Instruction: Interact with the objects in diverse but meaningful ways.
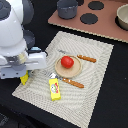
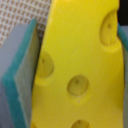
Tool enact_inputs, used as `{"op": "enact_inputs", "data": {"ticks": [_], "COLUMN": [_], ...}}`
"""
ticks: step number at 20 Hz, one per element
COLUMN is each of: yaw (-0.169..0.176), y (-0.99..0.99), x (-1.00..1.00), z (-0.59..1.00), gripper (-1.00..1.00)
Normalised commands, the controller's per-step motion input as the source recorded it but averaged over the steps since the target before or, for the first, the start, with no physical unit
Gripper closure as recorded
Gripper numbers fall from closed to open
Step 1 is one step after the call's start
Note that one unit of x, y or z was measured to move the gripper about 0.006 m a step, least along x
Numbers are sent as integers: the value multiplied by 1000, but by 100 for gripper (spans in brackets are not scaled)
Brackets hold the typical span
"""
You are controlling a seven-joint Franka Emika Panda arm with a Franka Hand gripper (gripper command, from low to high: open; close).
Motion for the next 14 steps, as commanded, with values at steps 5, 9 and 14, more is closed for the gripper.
{"op": "enact_inputs", "data": {"ticks": [5, 9, 14], "yaw": [-4, -3, 26], "y": [-41, 404, 863], "x": [-6, 262, 466], "z": [1000, 768, 555], "gripper": [100, 100, 100]}}
